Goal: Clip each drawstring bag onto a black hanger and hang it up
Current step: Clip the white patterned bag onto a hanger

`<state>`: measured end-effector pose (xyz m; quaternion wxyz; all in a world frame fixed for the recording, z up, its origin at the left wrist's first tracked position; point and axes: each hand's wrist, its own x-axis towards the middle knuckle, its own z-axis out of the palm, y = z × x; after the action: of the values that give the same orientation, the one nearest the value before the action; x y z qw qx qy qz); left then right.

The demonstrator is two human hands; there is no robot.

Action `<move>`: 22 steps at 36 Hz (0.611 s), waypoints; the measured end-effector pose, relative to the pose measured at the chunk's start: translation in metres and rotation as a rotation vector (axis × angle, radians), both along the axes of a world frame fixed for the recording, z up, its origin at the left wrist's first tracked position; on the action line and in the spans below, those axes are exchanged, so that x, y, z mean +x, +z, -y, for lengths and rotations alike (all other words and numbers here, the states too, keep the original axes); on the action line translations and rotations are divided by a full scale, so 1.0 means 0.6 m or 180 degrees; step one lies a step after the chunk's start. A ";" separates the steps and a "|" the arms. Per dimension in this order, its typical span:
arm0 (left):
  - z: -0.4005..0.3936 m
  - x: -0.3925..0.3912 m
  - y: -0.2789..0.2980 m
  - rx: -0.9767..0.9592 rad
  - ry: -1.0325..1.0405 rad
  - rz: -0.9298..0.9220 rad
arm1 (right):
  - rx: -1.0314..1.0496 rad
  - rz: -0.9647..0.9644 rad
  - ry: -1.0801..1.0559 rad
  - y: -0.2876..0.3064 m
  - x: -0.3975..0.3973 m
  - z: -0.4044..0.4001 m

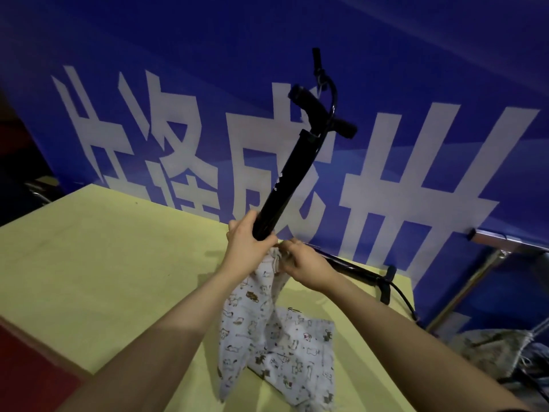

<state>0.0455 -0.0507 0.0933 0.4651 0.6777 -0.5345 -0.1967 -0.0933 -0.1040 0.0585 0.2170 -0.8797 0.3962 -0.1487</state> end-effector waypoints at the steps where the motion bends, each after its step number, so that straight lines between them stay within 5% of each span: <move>1: 0.001 0.005 -0.001 -0.0031 0.0026 -0.0036 | 0.0003 0.0056 -0.0097 0.001 0.003 0.000; 16: 0.029 0.005 -0.045 -0.0173 0.0157 -0.0157 | 0.0877 0.2262 -0.0400 0.059 0.005 0.001; 22: 0.034 -0.014 -0.057 0.0024 -0.0105 -0.0081 | 0.0925 0.2505 -0.0674 0.058 0.008 0.006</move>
<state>0.0371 -0.0712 0.0590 0.4660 0.6680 -0.5388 -0.2150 -0.0886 -0.1077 0.0934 0.4567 -0.6707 0.3882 -0.4369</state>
